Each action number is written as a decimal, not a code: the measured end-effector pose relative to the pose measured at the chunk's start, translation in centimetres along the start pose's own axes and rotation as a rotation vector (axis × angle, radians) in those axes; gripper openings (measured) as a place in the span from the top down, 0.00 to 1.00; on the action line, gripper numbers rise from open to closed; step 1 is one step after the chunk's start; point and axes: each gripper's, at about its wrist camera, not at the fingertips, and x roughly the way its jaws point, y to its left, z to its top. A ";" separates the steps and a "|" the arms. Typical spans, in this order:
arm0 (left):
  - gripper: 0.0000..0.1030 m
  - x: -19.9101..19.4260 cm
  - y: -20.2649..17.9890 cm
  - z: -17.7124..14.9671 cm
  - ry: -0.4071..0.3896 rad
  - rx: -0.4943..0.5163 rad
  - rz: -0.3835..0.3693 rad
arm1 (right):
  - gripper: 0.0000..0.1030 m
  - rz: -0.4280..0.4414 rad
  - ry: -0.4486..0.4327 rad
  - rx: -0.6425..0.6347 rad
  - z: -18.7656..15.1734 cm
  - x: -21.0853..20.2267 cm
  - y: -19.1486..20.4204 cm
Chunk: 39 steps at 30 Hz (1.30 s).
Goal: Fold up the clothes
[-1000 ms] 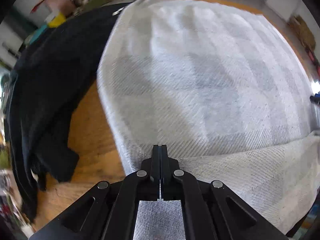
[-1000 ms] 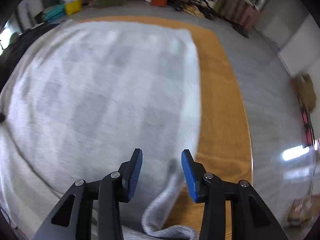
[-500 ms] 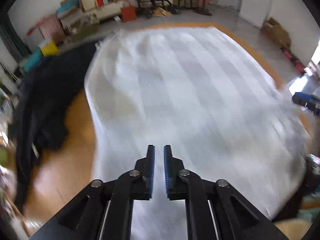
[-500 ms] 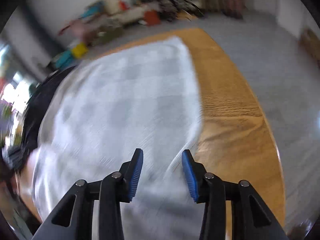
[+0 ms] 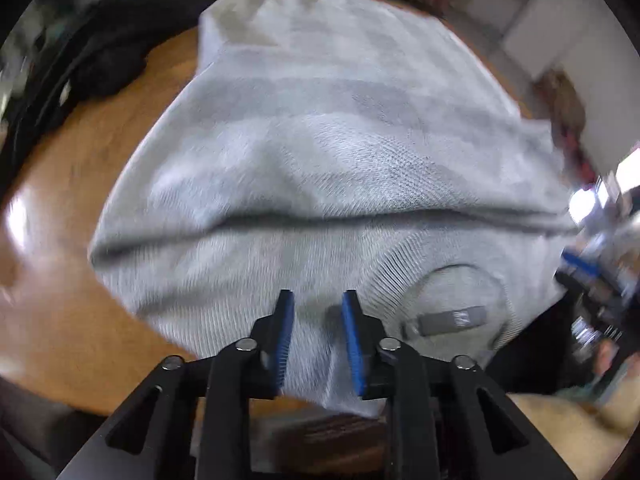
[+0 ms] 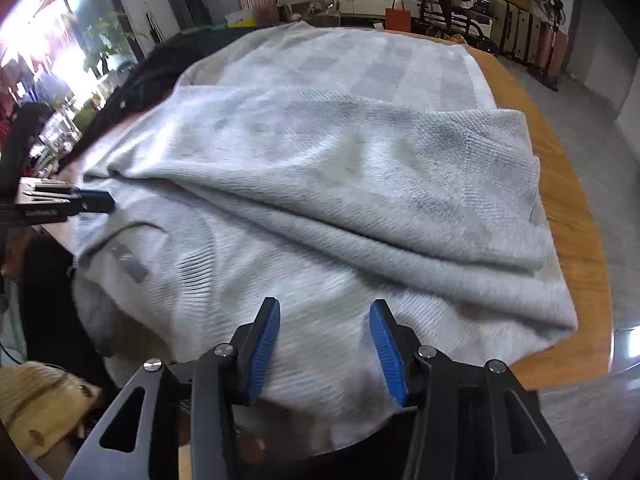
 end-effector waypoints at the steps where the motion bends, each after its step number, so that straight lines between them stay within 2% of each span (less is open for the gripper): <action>1: 0.64 -0.6 1.1 -0.4 -0.017 -0.068 -0.049 | 0.42 0.006 -0.019 0.022 -0.2 0.0 0.0; 3: 0.55 -1.8 3.3 -1.4 -0.056 -0.215 -0.169 | 0.38 0.044 -0.034 0.135 -1.5 -1.0 -1.1; 5: 0.53 -2.2 4.6 -2.1 -0.092 -0.300 -0.192 | 0.38 0.130 -0.038 0.260 -3.1 -2.3 -2.5; 9: 0.53 -2.8 5.4 -4.1 -0.170 -0.426 -0.141 | 0.38 0.187 -0.062 0.445 -4.4 -1.8 -4.8; 10: 0.53 -1.3 4.3 -5.5 -0.184 -0.454 -0.112 | 0.38 0.174 -0.066 0.468 -4.5 -1.7 -5.1; 12: 0.53 -1.1 4.6 -5.2 -0.196 -0.520 -0.085 | 0.37 0.140 -0.074 0.511 -4.5 -1.5 -5.8; 13: 0.53 0.3 3.9 -4.5 -0.200 -0.543 -0.084 | 0.37 0.124 -0.077 0.533 -4.6 -1.4 -6.1; 18: 0.53 0.9 5.2 -5.9 -0.280 -0.683 -0.009 | 0.38 0.079 -0.120 0.674 -5.9 -2.3 -8.6; 20: 0.53 2.8 6.3 -4.3 -0.279 -0.736 -0.016 | 0.38 0.073 -0.145 0.704 -6.2 -3.0 -9.5; 22: 0.53 3.1 7.2 -4.2 -0.280 -0.743 -0.037 | 0.38 0.074 -0.159 0.715 -6.2 -3.2 -10.1; 25: 0.53 3.5 6.5 -3.7 -0.280 -0.722 -0.052 | 0.38 0.079 -0.140 0.719 -5.5 -2.5 -10.4; 28: 0.54 3.0 5.6 -3.7 -0.285 -0.697 -0.036 | 0.37 0.113 -0.123 0.717 -5.1 -1.6 -10.3; 30: 0.68 3.4 5.4 -3.5 -0.296 -0.691 -0.019 | 0.46 0.075 -0.122 0.693 -5.0 -1.7 -9.7; 31: 0.79 3.0 5.5 -4.5 -0.295 -0.688 -0.009 | 0.53 0.046 -0.113 0.674 -4.9 -1.8 -9.4; 32: 0.83 3.2 5.5 -4.5 -0.293 -0.685 -0.008 | 0.76 0.059 -0.112 0.674 -5.0 -1.7 -9.4; 33: 0.89 3.3 5.5 -4.5 -0.290 -0.681 -0.008 | 0.80 0.077 -0.114 0.677 -5.1 -1.5 -9.4; 35: 0.91 3.1 5.5 -4.9 -0.287 -0.674 -0.001 | 0.91 0.097 -0.116 0.679 -5.3 -1.3 -9.4; 39: 0.92 2.2 5.7 -6.1 -0.283 -0.656 0.014 | 0.95 0.078 -0.126 0.682 -5.6 -1.5 -9.5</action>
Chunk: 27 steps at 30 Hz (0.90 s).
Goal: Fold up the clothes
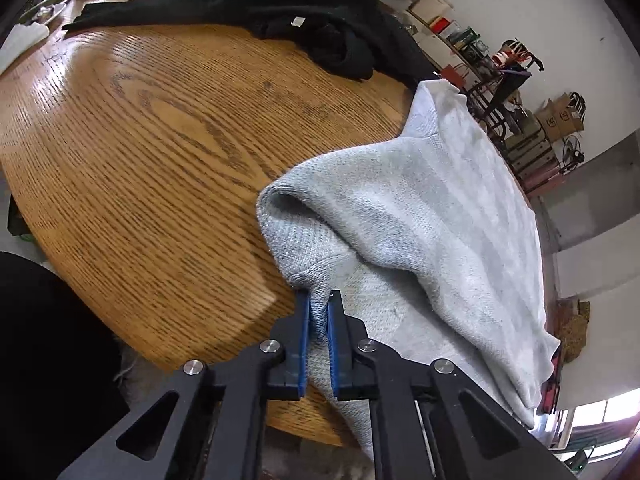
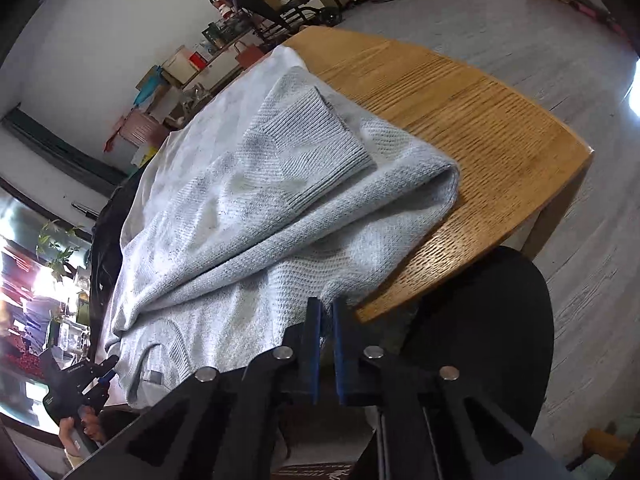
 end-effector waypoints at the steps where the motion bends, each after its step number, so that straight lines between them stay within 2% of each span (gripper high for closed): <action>1: 0.93 0.1 0.0 0.0 -0.001 0.010 0.004 | 0.95 -0.003 -0.001 0.005 0.0 -0.2 -0.1; 5: 0.94 -0.6 -0.4 -1.0 -0.008 0.068 0.042 | 0.96 -0.004 0.010 0.034 -0.6 -0.3 -0.6; 10: 0.95 -0.9 0.7 -1.3 0.004 0.040 0.037 | 0.96 -0.007 0.008 0.030 -0.8 -0.2 -0.5; 14: 0.95 -1.0 1.1 -1.2 0.011 0.016 0.005 | 0.96 -0.001 0.009 0.020 -0.7 -0.2 -0.5; 16: 0.87 -1.2 1.1 -1.1 0.023 0.007 -0.015 | 0.93 0.008 0.000 0.029 -0.5 -0.5 -0.8; 17: 0.74 -1.6 1.1 -1.0 0.010 0.007 -0.030 | 0.88 0.013 -0.005 0.034 -0.4 -0.7 -0.9; 18: 0.66 -2.1 1.1 -0.8 -0.002 0.006 -0.045 | 0.81 0.018 -0.010 0.039 -0.3 -0.9 -1.1; 19: 0.52 -2.5 1.1 -0.6 -0.016 0.006 -0.060 | 0.76 0.022 -0.015 0.044 -0.2 -1.1 -1.2; 20: 0.47 -3.0 0.9 -0.4 -0.035 0.010 -0.071 | 0.69 0.017 -0.032 0.040 0.1 -1.5 -1.3; 22: 0.45 -4.0 0.0 0.1 -0.073 0.036 -0.090 | 0.67 -0.002 -0.070 0.031 0.8 -2.6 -1.6; 24: 0.44 -4.5 -1.9 0.6 -0.085 0.089 -0.097 | 0.56 -0.030 -0.114 0.032 2.1 -3.6 -2.1; 27: 0.43 -3.3 -6.6 0.7 -0.028 0.199 -0.121 | 0.47 -0.055 -0.116 0.028 4.3 -3.3 -2.7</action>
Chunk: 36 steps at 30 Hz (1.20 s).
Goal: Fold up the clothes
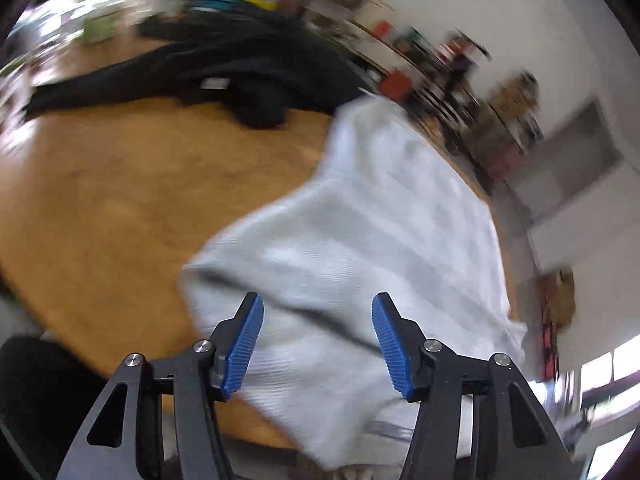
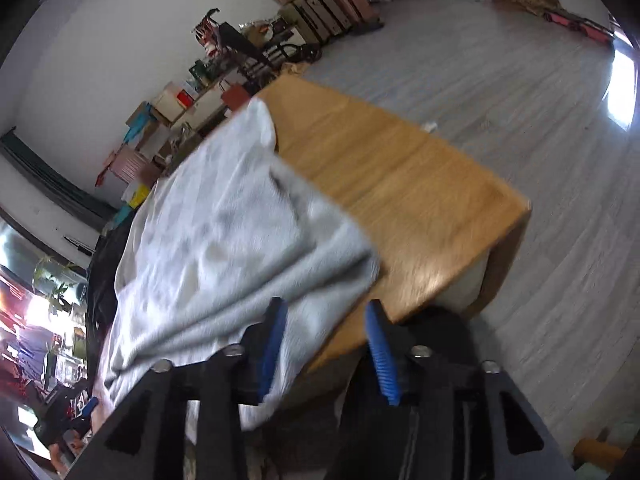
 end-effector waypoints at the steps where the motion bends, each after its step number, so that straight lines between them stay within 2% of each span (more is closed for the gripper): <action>1: 0.43 1.2 -2.1 0.2 0.033 0.054 -0.003 | 0.47 -0.008 0.000 -0.002 0.7 0.2 -0.2; 4: 0.43 4.6 -7.7 0.8 0.108 0.179 0.018 | 0.45 -0.078 -0.002 -0.023 2.2 1.5 -0.2; 6: 0.43 7.0 -10.9 1.1 0.144 0.196 0.016 | 0.42 -0.090 0.002 -0.040 2.6 2.4 -0.1; 10: 0.43 11.4 -17.1 1.1 0.256 0.229 -0.043 | 0.42 -0.048 0.040 -0.056 3.4 4.2 0.4; 11: 0.43 13.1 -19.6 0.7 0.299 0.265 -0.042 | 0.42 -0.045 0.042 -0.058 3.5 4.7 0.4; 13: 0.43 15.5 -23.3 0.2 0.361 0.326 -0.025 | 0.46 -0.023 0.043 -0.050 3.7 5.0 0.2; 14: 0.43 17.1 -25.5 -0.2 0.397 0.361 -0.010 | 0.55 -0.003 0.040 -0.037 3.7 5.0 0.0; 18: 0.43 22.9 -34.2 -1.0 0.491 0.472 0.053 | 0.63 0.049 0.030 -0.032 3.3 4.7 -0.1; 19: 0.43 24.4 -36.7 -1.2 0.490 0.505 0.080 | 0.63 0.059 0.028 -0.036 3.2 4.6 -0.1; 24: 0.43 29.5 -43.8 -3.2 0.433 0.663 0.197 | 0.63 0.083 0.036 -0.053 3.3 4.6 -0.6; 28: 0.43 32.1 -45.4 -4.7 0.425 0.683 0.225 | 0.59 0.099 0.043 -0.065 3.5 4.7 -1.1; 32: 0.44 33.7 -45.5 -5.9 0.430 0.686 0.250 | 0.58 0.113 0.046 -0.079 3.3 5.0 -1.4; 33: 0.44 33.9 -45.5 -6.1 0.434 0.685 0.240 | 0.61 0.116 0.045 -0.075 3.3 5.1 -1.4; 34: 0.50 34.0 -45.5 -6.3 0.420 0.691 0.245 | 0.64 0.118 0.044 -0.072 3.2 5.1 -1.5; 35: 0.69 33.9 -45.6 -6.5 0.380 0.709 0.262 | 0.68 0.120 0.042 -0.068 3.2 5.2 -1.5; 36: 0.75 33.8 -45.6 -6.5 0.356 0.723 0.265 | 0.75 0.122 0.041 -0.065 3.1 5.3 -1.5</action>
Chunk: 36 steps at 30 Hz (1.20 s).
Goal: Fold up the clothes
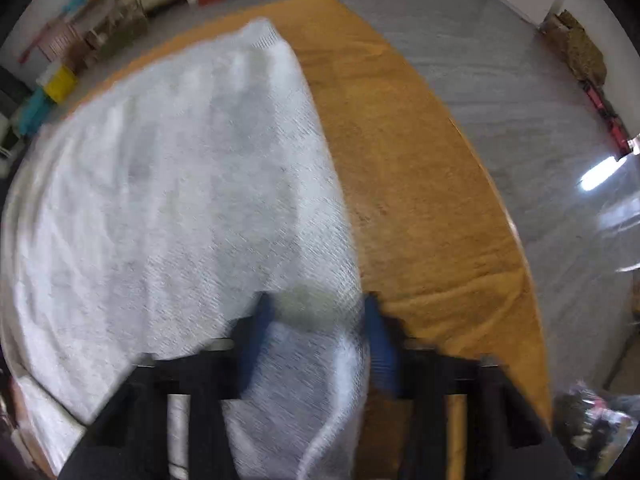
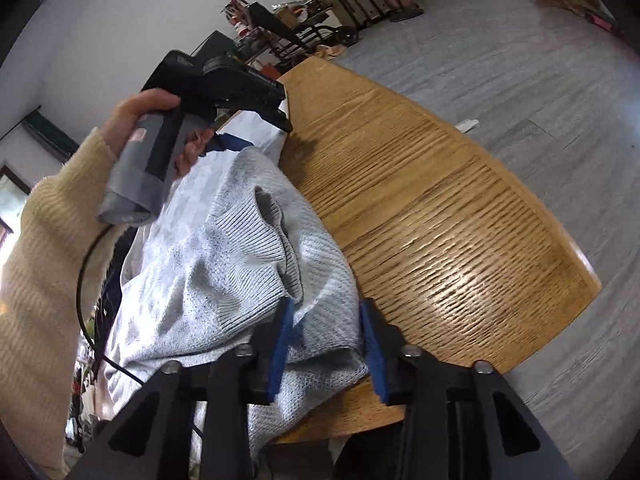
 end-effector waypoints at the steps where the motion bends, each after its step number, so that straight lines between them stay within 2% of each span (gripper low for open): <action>1: 0.85 -0.1 0.0 -0.1 -0.016 0.001 -0.007 | 0.80 0.007 -0.004 0.008 -0.1 0.0 -0.1; 3: 0.89 -0.2 0.5 -0.2 -0.024 -0.017 -0.018 | 0.89 0.023 -0.012 0.026 -0.3 -0.1 -0.2; 8: 0.90 -1.5 3.4 0.2 -0.019 -0.105 -0.117 | 0.91 0.118 -0.021 0.055 -0.5 -0.9 0.4; 12: 0.90 -4.0 6.7 0.7 -0.033 -0.135 -0.191 | 0.91 0.257 -0.023 0.041 0.0 -2.0 3.0; 17: 0.90 -6.4 11.4 0.3 -0.044 -0.157 -0.291 | 0.91 0.383 0.015 -0.100 0.0 -2.6 9.5; 20: 0.91 -6.9 14.3 -1.0 -0.060 -0.156 -0.296 | 0.91 0.437 0.071 -0.187 -1.0 -1.5 13.8; 22: 0.96 -7.1 16.7 -1.9 -0.073 -0.151 -0.294 | 0.91 0.462 0.123 -0.250 -2.0 -0.1 16.8; 27: 0.96 -4.0 21.5 -4.3 -0.036 -0.166 -0.256 | 0.91 0.456 0.259 -0.341 -5.4 6.0 22.6; 32: 0.96 0.0 23.4 -6.7 0.012 -0.186 -0.292 | 0.91 0.409 0.339 -0.296 -6.6 10.7 23.0; 36: 0.95 1.6 22.8 -7.5 -0.005 -0.194 -0.294 | 0.91 0.376 0.363 -0.253 -6.3 12.3 22.4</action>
